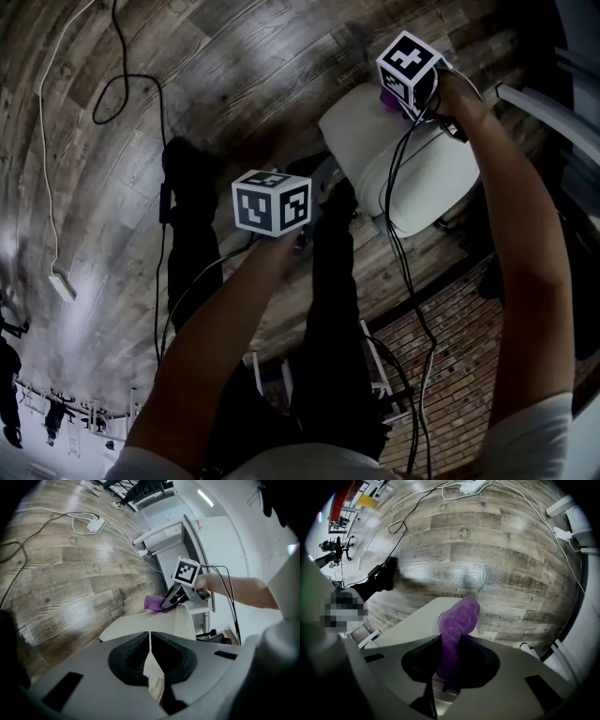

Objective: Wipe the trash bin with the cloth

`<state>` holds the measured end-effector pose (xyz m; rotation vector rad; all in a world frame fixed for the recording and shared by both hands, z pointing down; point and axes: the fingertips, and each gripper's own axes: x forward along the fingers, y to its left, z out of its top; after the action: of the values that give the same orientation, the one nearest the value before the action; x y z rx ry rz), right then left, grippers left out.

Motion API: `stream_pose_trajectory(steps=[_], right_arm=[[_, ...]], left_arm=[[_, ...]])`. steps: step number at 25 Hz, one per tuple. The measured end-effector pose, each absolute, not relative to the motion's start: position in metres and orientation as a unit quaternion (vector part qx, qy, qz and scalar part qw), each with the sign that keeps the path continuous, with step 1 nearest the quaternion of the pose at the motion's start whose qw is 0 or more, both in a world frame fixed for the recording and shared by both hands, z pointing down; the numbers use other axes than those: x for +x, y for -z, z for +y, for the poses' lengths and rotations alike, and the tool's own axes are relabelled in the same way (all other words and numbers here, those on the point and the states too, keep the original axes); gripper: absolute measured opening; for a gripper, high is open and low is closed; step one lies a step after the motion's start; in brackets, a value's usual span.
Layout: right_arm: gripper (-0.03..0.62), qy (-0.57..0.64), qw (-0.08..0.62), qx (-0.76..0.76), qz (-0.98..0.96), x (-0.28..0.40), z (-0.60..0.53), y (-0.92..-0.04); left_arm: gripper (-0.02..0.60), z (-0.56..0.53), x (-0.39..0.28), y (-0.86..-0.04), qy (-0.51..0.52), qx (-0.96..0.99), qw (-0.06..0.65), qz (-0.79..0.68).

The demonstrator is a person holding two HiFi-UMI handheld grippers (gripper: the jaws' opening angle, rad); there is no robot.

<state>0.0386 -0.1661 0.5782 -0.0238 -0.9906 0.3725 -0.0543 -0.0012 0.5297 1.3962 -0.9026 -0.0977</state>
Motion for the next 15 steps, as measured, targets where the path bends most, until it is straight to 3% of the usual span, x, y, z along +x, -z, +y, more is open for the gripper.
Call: stream_pose_trajectory(steps=[15], right_arm=[[0.097,-0.161,0.864,-0.114,-0.462,0.001,-0.063,-0.57]], left_arm=[[0.003,0.018,-0.078,-0.536,0.042,0.611,0.674,-0.414]])
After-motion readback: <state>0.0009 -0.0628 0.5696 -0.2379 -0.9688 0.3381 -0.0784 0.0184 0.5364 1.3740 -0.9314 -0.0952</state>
